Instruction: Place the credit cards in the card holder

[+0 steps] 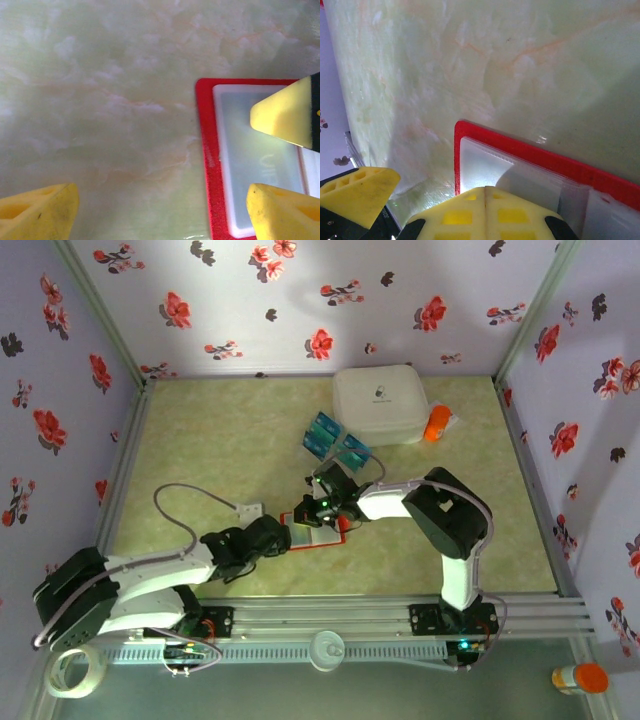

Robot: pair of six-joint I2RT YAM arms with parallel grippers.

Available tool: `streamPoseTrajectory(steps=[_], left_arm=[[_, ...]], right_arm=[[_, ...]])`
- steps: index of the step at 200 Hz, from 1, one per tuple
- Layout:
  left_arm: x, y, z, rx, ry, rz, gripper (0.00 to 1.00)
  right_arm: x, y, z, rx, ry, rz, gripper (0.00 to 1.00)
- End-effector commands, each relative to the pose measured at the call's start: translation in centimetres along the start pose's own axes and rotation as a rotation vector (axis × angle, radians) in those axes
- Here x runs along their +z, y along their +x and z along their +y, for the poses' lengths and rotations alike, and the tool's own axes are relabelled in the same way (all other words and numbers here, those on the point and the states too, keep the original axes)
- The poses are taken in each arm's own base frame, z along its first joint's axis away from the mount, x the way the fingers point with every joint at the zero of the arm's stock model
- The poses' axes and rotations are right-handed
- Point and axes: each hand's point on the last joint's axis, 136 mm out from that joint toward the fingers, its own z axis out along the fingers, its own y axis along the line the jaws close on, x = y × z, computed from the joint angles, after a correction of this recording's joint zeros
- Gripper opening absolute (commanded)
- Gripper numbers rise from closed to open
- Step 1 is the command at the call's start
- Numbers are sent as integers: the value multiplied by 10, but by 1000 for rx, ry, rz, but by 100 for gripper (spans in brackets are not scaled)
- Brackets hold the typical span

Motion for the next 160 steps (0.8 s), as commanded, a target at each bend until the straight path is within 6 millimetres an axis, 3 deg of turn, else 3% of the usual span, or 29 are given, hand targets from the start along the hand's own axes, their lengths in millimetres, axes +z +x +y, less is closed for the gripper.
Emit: streamPoseTrajectory(steps=[1,35,117,160], left_arm=[[3,-9,-15,30,19,-8,88],[12,-6,-17,67,-12,16,87],[19,12,5,118,-103,59,87],[24,20,11,134,-129,83,87]], right_arm=[[5,1,-12,32,17,-2,0],[5,0,-10,41,5,-9,0],[0,-6,4,35,-21,-25,0],[-14,-17,16,5,-20,-53,2]])
